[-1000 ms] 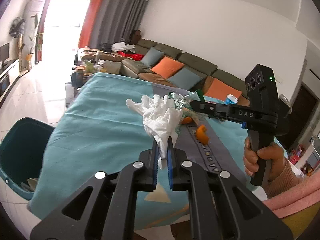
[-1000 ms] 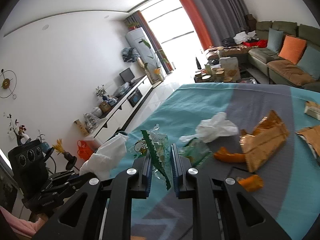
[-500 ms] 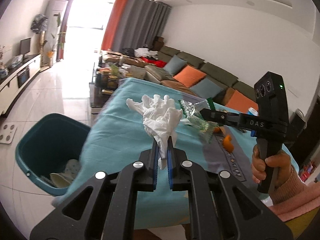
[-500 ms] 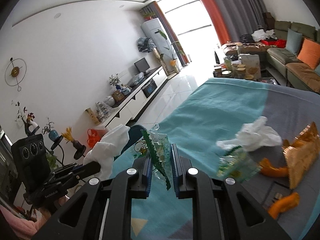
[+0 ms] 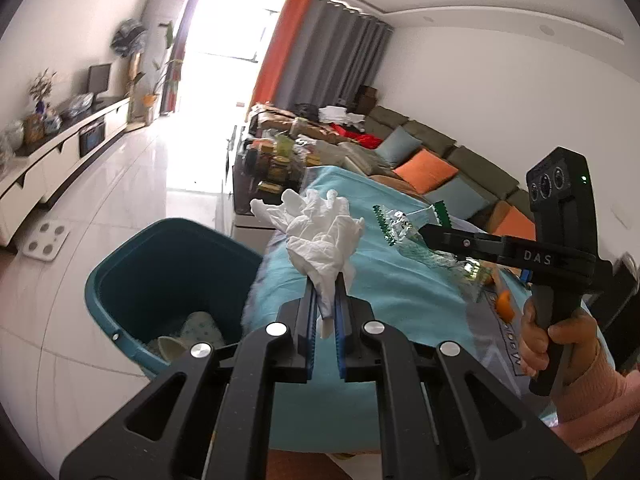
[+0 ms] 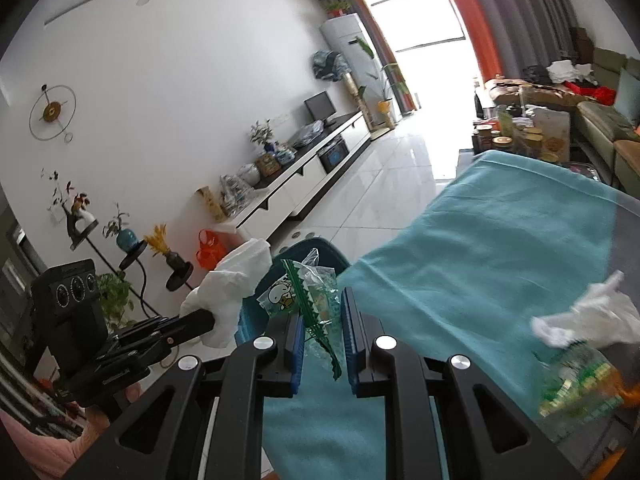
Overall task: Collect trash
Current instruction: 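Carry the tissue and green-striped bag to the teal bin and open both tools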
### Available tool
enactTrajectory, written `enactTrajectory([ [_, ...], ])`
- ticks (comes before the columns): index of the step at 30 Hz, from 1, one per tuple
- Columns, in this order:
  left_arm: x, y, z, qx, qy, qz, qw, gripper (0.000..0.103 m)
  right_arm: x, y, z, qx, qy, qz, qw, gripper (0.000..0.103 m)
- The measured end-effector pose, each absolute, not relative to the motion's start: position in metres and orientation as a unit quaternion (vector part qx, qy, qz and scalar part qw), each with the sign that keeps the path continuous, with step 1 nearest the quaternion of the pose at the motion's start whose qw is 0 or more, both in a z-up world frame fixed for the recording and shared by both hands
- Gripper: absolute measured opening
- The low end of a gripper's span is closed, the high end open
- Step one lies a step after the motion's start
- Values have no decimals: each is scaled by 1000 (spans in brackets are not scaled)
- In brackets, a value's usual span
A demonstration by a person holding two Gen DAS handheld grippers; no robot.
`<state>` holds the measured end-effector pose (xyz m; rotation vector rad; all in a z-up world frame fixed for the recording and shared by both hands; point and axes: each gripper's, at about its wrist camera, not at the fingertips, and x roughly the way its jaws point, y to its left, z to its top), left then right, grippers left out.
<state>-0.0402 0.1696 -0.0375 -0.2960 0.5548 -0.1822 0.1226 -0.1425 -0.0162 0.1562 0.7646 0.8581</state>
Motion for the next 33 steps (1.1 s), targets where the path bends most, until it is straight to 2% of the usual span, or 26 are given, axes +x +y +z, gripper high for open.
enactTrajectory([
  [17, -45, 222, -54, -172, 296, -27, 939, 8, 143, -75, -24, 27, 386, 430, 816, 16],
  [33, -10, 243, -67, -190, 317, 12, 929, 8, 160, -30, -40, -13, 409, 424, 808, 16],
])
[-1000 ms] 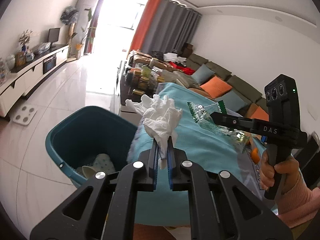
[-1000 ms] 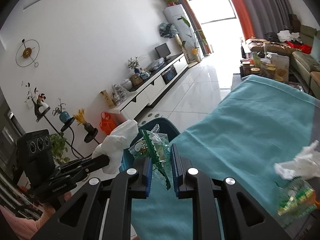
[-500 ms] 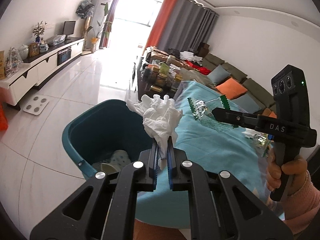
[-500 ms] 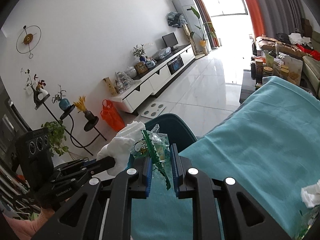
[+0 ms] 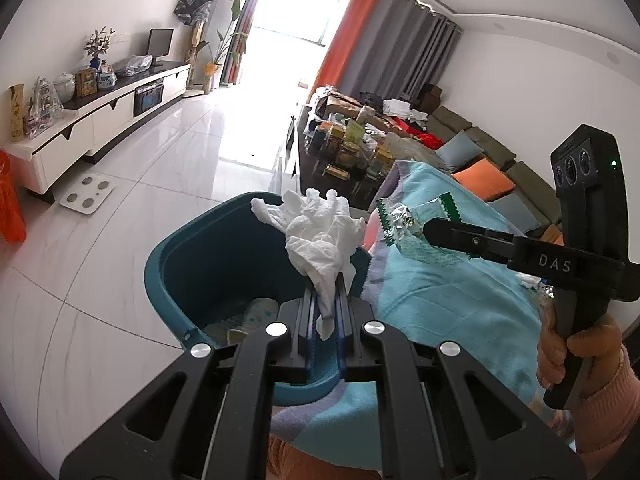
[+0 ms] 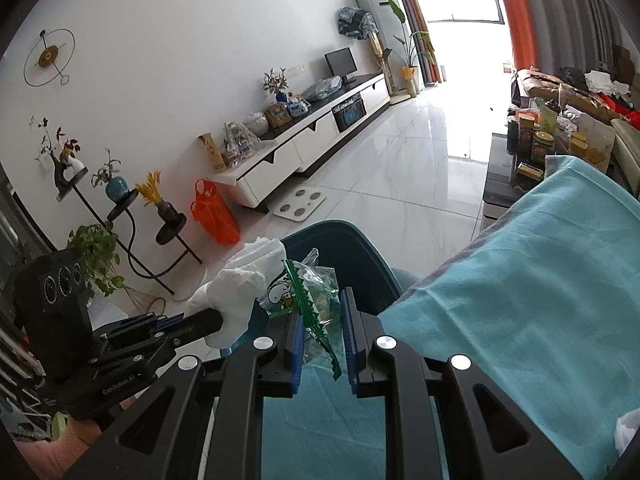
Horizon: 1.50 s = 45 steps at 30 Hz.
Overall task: Collect trash
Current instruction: 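Carry the tissue and green-striped bag to the teal bin and open both tools, then return both tools to the table and grasp a green-printed wrapper with the left tool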
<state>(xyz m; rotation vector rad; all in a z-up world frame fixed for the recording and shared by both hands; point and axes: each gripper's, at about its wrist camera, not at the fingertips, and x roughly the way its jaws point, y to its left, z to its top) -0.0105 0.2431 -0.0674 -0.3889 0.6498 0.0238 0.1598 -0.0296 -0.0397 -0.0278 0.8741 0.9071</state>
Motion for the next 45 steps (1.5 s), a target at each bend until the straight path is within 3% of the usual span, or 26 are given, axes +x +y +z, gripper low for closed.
enactTrajectory([
  [23, 67, 243, -109, -212, 369, 41, 904, 11, 180, 21, -66, -39, 452, 402, 795, 21],
  [27, 75, 245, -120, -221, 372, 50, 900, 27, 181, 24, -68, -39, 456, 402, 793, 24],
  [40, 67, 241, -118, -213, 345, 61, 912, 42, 178, -1, -59, -7, 443, 402, 801, 29],
  [45, 52, 222, -96, -186, 312, 32, 931, 51, 161, -26, -40, 2, 411, 410, 814, 39],
])
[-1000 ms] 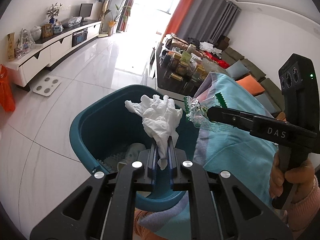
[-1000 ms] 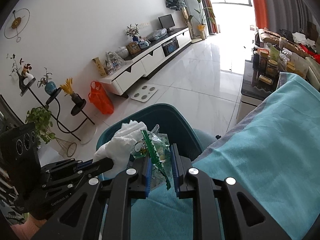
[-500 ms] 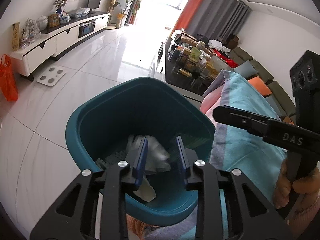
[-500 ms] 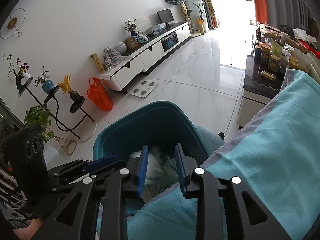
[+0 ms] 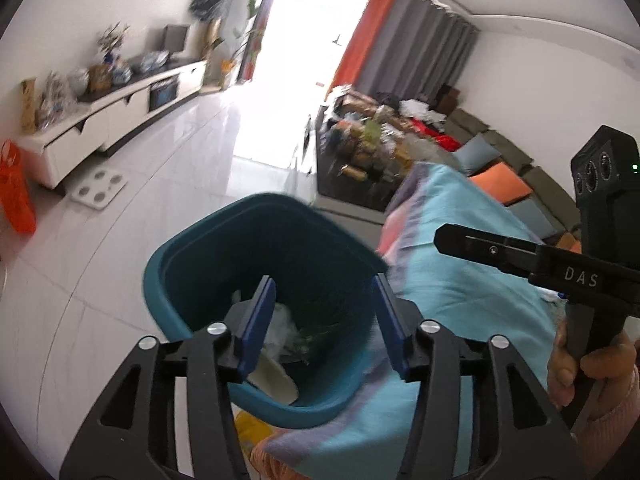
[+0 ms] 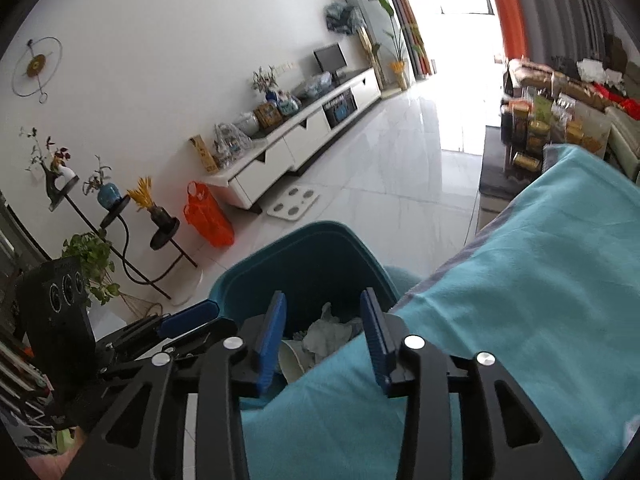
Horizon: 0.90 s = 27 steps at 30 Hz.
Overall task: Collect trash
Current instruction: 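Return both tools to the table and grasp a green-printed wrapper with the left tool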
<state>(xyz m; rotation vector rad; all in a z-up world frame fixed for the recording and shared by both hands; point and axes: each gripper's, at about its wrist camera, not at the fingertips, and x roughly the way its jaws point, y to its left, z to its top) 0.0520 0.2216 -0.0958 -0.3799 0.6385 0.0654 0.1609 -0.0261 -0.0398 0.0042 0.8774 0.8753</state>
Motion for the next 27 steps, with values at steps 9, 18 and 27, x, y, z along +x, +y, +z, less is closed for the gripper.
enactTrajectory([
  [9, 49, 150, -70, -141, 290, -66, 944, 59, 131, -105, -13, 16, 358, 389, 849, 44],
  [18, 67, 70, -70, -106, 303, -155, 934, 60, 110, -190, -8, 39, 333, 319, 886, 46],
  [27, 80, 5, -79, -93, 324, -235, 912, 60, 99, -271, -23, 84, 337, 232, 909, 47],
])
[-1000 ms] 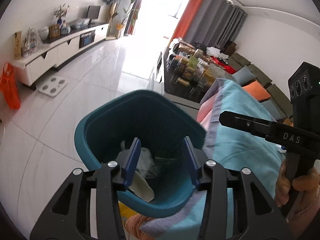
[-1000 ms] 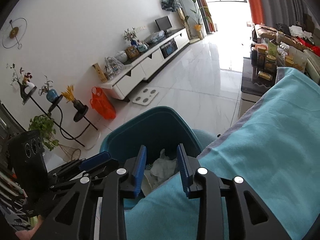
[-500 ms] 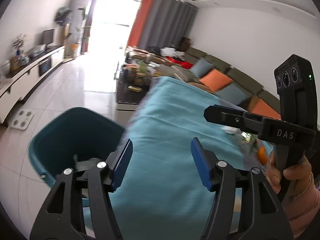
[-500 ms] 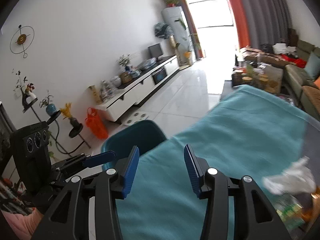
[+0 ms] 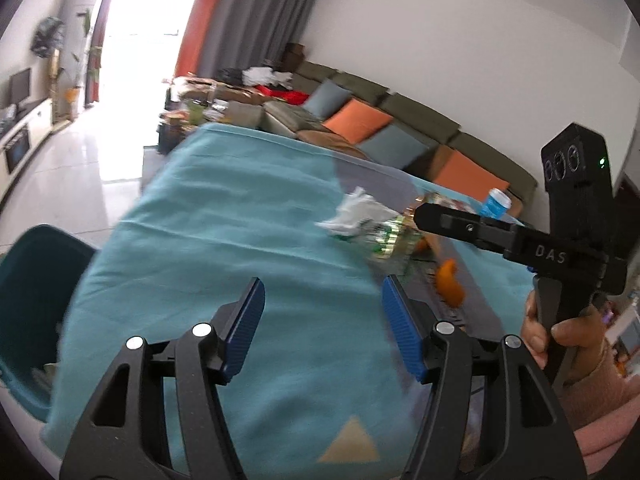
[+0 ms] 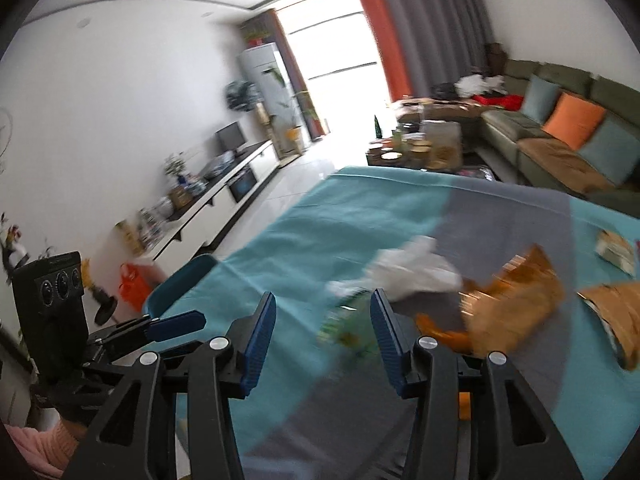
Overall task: Collect trash
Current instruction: 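Return both tools to the table and grasp a green-printed wrapper with the left tool, then grasp a white tissue with the right tool while the left tool holds the wrapper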
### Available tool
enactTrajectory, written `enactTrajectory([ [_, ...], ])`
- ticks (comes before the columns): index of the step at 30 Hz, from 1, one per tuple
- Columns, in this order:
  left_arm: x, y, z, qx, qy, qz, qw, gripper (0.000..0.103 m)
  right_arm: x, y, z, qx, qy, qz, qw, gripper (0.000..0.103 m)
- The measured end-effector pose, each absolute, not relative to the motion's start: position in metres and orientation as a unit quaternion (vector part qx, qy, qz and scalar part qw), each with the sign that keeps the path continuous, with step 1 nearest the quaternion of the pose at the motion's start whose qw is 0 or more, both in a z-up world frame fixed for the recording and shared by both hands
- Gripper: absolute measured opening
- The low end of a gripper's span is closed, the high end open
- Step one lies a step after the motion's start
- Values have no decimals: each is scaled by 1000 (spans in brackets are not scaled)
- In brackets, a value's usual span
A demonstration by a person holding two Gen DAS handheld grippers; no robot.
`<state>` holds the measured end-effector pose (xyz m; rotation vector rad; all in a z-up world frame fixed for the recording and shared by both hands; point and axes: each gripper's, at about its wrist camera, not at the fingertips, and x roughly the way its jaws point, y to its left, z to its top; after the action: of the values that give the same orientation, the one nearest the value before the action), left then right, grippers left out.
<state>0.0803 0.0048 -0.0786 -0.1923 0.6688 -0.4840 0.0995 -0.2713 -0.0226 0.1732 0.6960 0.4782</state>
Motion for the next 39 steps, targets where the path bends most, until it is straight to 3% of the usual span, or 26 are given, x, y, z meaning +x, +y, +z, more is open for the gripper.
enactTrajectory([
  [17, 137, -64, -104, -102, 396, -287, 866, 57, 102, -331, -45, 128, 342, 189, 911, 47],
  [24, 161, -73, -113, -132, 425, -293, 846, 43, 103, -333, -49, 132, 344, 192, 909, 47],
  [28, 163, -69, -118, -148, 430, -306, 837, 21, 105, -335, -49, 132, 345, 193, 909, 47],
  [34, 158, -65, -117, -144, 421, -309, 841, 12, 112, -332, -47, 125, 347, 198, 908, 47],
  [39, 145, -60, -111, -119, 409, -301, 853, 10, 128, -322, -47, 115, 355, 205, 905, 47],
])
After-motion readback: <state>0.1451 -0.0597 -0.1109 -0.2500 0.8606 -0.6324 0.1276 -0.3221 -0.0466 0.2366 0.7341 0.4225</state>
